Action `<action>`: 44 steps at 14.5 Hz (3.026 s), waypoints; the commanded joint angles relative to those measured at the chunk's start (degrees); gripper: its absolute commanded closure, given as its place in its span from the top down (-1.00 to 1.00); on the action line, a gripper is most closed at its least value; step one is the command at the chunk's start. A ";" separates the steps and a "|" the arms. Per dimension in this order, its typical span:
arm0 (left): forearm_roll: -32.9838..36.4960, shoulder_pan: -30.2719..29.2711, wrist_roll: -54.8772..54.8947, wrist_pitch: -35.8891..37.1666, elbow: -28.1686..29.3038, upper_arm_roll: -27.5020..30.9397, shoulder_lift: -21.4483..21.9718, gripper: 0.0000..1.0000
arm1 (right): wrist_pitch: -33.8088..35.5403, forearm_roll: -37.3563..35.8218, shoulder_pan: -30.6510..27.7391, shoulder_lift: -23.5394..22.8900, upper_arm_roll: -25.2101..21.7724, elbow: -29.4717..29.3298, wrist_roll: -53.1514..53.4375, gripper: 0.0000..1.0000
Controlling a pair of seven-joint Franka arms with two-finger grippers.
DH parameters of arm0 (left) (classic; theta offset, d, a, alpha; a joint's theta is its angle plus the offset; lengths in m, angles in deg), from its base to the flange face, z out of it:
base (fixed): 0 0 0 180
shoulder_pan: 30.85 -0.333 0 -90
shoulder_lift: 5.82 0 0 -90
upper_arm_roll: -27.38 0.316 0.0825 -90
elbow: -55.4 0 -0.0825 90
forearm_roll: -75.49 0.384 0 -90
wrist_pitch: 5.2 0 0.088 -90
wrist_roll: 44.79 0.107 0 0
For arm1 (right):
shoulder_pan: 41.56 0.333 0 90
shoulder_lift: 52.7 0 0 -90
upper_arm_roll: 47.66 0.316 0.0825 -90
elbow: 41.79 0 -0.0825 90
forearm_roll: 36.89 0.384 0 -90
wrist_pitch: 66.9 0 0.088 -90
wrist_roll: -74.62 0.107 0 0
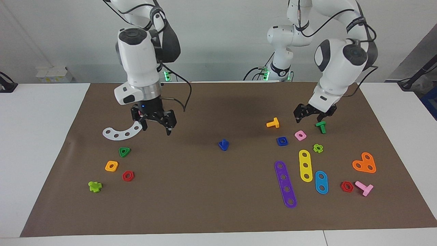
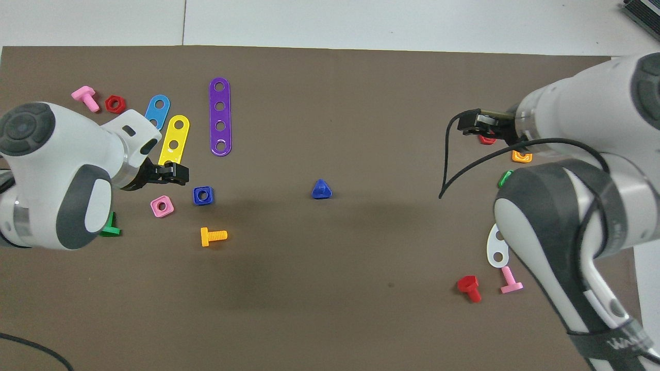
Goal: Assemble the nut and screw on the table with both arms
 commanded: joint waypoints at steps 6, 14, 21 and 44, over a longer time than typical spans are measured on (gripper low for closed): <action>-0.34 4.87 -6.94 -13.26 6.30 0.81 -4.98 0.77 | 10.69 0.71 -6.25 4.35 0.53 -1.41 -9.55 1.00; -0.17 4.87 -2.11 -14.06 6.30 0.81 -7.54 0.19 | 12.47 3.35 -6.25 3.74 0.53 -3.62 -9.37 1.00; -0.17 8.28 -7.70 -6.16 -2.46 0.90 -9.37 -1.00 | 12.64 3.35 -6.07 4.35 0.62 -3.62 -9.19 1.00; -9.31 27.80 -27.15 -6.32 -17.87 0.90 -19.40 -1.00 | 12.82 3.35 -6.07 4.53 0.71 -3.27 -9.19 1.00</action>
